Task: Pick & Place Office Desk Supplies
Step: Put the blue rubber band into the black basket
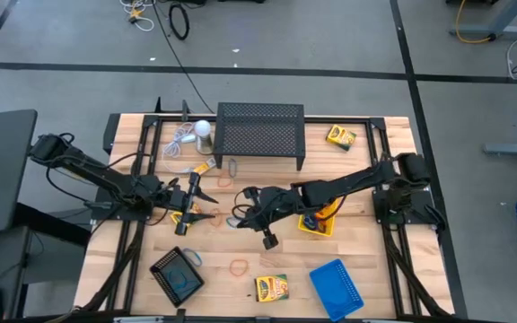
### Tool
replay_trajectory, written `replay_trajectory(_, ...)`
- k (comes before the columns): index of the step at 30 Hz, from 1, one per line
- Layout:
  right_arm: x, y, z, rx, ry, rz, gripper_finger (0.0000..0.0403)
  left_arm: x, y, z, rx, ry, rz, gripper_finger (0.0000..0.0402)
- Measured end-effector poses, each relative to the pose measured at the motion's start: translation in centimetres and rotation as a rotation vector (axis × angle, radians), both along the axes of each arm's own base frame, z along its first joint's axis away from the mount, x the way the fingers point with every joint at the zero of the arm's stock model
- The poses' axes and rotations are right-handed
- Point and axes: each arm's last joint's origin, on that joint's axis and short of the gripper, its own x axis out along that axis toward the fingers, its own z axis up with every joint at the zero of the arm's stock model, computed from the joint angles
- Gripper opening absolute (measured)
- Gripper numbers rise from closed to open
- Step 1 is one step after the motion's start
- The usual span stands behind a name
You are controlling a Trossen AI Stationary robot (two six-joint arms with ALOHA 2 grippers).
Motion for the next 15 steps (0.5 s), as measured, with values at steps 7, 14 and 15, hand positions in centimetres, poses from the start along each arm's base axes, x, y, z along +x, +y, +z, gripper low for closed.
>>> replay_trajectory(7, -0.1, -0.4, 0.9, -0.035, -0.047, -0.024, 0.0000, 1.1, -0.4, -0.8, -0.013, 0.006, -0.019, 0.0199)
replay_trajectory(14, 0.0, -0.9, 1.0, -0.039, -0.053, -0.040, 0.0000, 2.4, -0.4, -1.9, -0.024, 0.012, -0.069, 0.0199)
replay_trajectory(15, 0.0, -0.9, 1.0, -0.040, -0.052, -0.042, 0.0000, 2.6, -0.4, -2.0, -0.023, 0.017, -0.072, 0.0199)
